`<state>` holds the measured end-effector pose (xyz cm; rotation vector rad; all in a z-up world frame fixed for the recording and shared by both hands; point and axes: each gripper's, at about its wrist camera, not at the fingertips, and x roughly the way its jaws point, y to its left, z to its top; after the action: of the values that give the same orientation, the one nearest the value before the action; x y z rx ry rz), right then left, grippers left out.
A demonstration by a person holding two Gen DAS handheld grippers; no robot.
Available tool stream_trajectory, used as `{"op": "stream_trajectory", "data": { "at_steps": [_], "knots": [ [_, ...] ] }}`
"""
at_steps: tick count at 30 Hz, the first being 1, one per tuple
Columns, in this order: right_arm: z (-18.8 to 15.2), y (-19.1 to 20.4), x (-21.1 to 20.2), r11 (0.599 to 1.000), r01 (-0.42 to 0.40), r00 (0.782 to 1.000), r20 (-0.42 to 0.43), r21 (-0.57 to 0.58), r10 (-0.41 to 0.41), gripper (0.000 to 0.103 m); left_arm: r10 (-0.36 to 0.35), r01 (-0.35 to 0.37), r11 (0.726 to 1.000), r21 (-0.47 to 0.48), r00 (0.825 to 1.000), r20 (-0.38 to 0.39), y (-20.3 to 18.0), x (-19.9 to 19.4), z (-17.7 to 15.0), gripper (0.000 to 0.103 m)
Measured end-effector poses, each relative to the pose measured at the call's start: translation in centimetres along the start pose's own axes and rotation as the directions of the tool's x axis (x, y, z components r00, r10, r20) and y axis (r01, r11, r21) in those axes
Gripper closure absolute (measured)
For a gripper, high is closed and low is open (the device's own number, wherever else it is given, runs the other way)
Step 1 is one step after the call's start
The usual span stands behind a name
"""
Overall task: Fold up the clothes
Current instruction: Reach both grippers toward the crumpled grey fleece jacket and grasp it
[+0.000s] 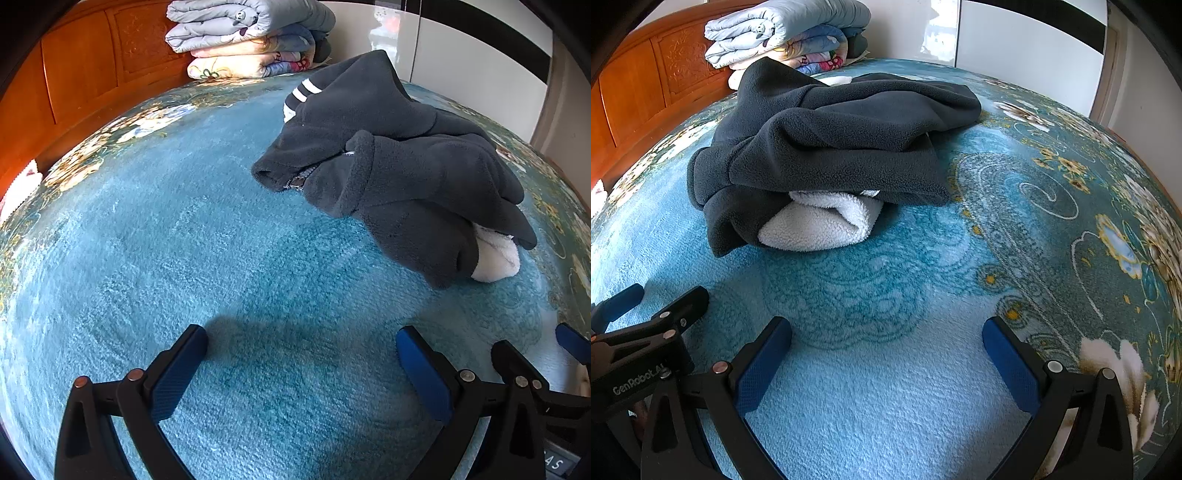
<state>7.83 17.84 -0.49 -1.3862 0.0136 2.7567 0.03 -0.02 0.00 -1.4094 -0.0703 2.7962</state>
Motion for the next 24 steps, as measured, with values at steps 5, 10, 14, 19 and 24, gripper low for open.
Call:
{"op": "stream_trajectory", "data": {
  "at_steps": [5,10,14,19,24],
  "knots": [
    [0.0,0.0,0.0,1.0,0.001,1.0,0.002,-0.002,-0.001,0.0,-0.061,0.062,0.997,-0.038,0.998,0.03,1.0,-0.5,-0.2,0.0],
    [0.1,-0.1,-0.1,1.0,0.0,1.0,0.001,-0.003,0.0,0.0,-0.248,0.262,0.955,-0.139,0.962,0.113,3.9,-1.8,-0.4,0.0],
    [0.4,-0.5,-0.7,0.999,-0.037,0.999,0.006,-0.007,0.037,0.0,-0.266,0.304,0.936,-0.176,0.941,0.209,6.0,-3.7,0.5,0.0],
    [2.6,0.2,-3.6,0.992,0.005,0.986,0.166,-0.125,0.016,0.0,-0.041,0.186,0.948,-0.259,0.876,0.48,8.8,-7.4,-0.4,0.0],
    [6.2,3.6,-1.9,0.94,0.077,0.984,0.18,-0.332,-0.017,0.0,-0.005,0.191,0.928,-0.319,0.865,0.502,9.8,-6.2,-0.6,0.0]
  ]
}}
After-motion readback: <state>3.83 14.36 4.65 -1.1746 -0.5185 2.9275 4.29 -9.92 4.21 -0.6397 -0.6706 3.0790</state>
